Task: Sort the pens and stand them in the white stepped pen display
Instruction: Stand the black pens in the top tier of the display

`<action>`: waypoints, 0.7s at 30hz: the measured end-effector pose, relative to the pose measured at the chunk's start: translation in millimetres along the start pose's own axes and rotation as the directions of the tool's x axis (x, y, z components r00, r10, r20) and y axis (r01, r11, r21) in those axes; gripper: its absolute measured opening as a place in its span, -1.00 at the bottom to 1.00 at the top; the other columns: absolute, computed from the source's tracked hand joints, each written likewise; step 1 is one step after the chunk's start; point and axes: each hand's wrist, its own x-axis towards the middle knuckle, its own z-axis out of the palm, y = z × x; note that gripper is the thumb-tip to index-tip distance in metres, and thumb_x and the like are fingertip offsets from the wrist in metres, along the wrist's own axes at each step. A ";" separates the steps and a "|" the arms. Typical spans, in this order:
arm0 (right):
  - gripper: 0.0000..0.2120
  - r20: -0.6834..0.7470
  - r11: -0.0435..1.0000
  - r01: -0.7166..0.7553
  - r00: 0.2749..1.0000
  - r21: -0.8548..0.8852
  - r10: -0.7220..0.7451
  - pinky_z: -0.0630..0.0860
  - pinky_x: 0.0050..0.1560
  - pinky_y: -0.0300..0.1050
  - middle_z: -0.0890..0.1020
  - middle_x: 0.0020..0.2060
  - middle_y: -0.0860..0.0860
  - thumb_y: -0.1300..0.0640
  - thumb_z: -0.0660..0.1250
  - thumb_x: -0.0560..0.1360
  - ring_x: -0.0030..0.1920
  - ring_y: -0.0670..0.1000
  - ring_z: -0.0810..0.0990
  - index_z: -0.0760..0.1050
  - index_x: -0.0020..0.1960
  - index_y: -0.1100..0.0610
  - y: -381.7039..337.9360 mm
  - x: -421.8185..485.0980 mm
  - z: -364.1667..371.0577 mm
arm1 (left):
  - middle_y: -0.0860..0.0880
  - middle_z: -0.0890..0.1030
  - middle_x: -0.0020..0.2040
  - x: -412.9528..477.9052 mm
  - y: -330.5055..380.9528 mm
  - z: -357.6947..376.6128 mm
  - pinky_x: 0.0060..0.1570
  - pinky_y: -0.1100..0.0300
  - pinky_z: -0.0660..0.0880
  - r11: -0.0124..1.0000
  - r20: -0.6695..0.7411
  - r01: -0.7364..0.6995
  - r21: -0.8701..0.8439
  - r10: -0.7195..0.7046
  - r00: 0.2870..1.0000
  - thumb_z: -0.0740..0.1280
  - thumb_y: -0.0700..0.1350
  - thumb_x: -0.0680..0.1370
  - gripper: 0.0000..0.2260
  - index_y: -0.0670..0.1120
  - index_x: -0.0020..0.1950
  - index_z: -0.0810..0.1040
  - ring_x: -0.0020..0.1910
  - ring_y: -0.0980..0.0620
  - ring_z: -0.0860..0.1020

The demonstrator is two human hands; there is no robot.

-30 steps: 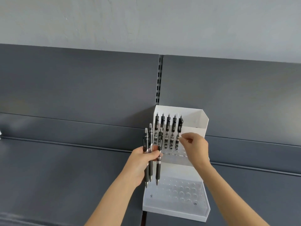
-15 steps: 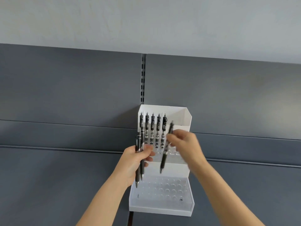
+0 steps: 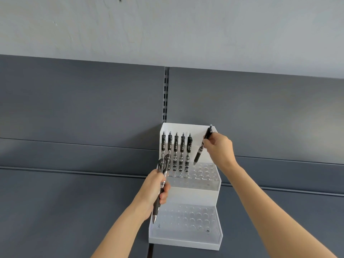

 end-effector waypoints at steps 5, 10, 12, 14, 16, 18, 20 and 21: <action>-0.84 0.149 0.982 -0.053 0.986 -0.182 0.081 0.25 -0.32 -0.12 0.49 -0.33 0.20 0.29 0.16 0.48 -0.32 0.08 0.34 0.42 -0.21 0.35 4.7 0.1 21.7 | -0.09 0.50 -0.36 -1.3 -4.6 -1.1 -0.45 0.21 0.28 0.993 -0.017 -0.103 0.064 0.104 0.994 0.09 -0.33 0.58 -0.87 -0.21 0.03 0.40 -0.49 0.04 0.32; -0.86 0.135 0.958 -0.084 0.983 -0.273 0.124 0.31 -0.25 -0.13 0.56 -0.21 0.30 0.29 0.16 0.50 -0.26 0.20 0.41 0.45 -0.09 0.36 -2.2 5.3 26.5 | -0.13 0.62 -0.17 -2.2 -2.0 -3.2 -0.36 0.28 0.48 0.987 0.014 -0.153 0.047 0.152 0.988 0.14 -0.31 0.60 -0.86 -0.18 0.00 0.48 -0.36 0.05 0.52; -0.83 0.149 0.949 -0.102 0.977 -0.297 0.152 0.31 -0.26 -0.14 0.60 -0.14 0.32 0.30 0.16 0.49 -0.27 0.12 0.37 0.46 -0.04 0.39 -1.0 7.6 28.0 | -0.13 0.62 -0.14 -1.5 -2.6 -4.0 -0.24 0.23 0.56 0.988 0.009 -0.153 0.032 0.153 0.988 0.18 -0.32 0.59 -0.86 -0.18 0.01 0.52 -0.31 0.04 0.57; -0.90 0.152 0.942 -0.106 0.975 -0.317 0.161 0.33 -0.27 -0.14 0.56 -0.21 0.24 0.30 0.15 0.49 -0.28 0.12 0.39 0.41 -0.14 0.31 0.2 9.9 29.7 | -0.11 0.58 -0.17 -0.6 -3.5 -6.2 -0.15 0.20 0.60 0.986 -0.015 -0.160 0.038 0.160 0.987 0.21 -0.31 0.57 -0.87 -0.19 0.00 0.55 -0.25 0.02 0.56; -0.91 0.142 0.935 -0.109 0.976 -0.338 0.165 0.35 -0.27 -0.15 0.50 -0.26 0.16 0.29 0.14 0.50 -0.27 0.14 0.41 0.36 -0.17 0.26 -1.2 10.1 31.2 | -0.11 0.53 -0.21 0.3 -3.6 -8.4 -0.09 0.17 0.59 0.986 -0.038 -0.167 0.029 0.168 0.985 0.24 -0.32 0.56 -0.87 -0.19 -0.04 0.58 -0.22 0.00 0.53; -0.90 0.122 0.931 -0.120 0.978 -0.344 0.171 0.34 -0.27 -0.15 0.50 -0.25 0.16 0.28 0.16 0.50 -0.26 0.15 0.42 0.41 -0.13 0.29 -2.2 7.7 31.5 | -0.11 0.52 -0.23 1.8 -2.9 -9.3 0.00 0.08 0.56 0.986 -0.052 -0.165 0.008 0.165 0.985 0.26 -0.33 0.55 -0.86 -0.18 -0.07 0.59 -0.21 -0.01 0.51; -0.81 0.108 0.940 -0.135 0.978 -0.315 0.176 0.38 -0.23 -0.13 0.60 -0.15 0.22 0.25 0.19 0.49 -0.20 0.20 0.51 0.48 0.02 0.32 -0.1 6.1 31.0 | -0.11 0.51 -0.27 2.1 -1.7 -8.6 0.03 0.02 0.53 0.986 -0.053 -0.167 -0.011 0.166 0.985 0.27 -0.34 0.53 -0.86 -0.18 -0.08 0.60 -0.24 -0.03 0.49; -0.77 0.112 0.948 -0.141 0.977 -0.286 0.179 0.43 -0.18 -0.11 0.62 -0.07 0.21 0.22 0.21 0.49 -0.10 0.22 0.56 0.49 0.10 0.30 1.7 4.6 29.6 | -0.11 0.50 -0.29 1.8 -1.1 -8.0 0.01 0.01 0.53 0.985 -0.051 -0.170 -0.027 0.169 0.984 0.27 -0.35 0.53 -0.86 -0.19 -0.09 0.60 -0.25 -0.04 0.48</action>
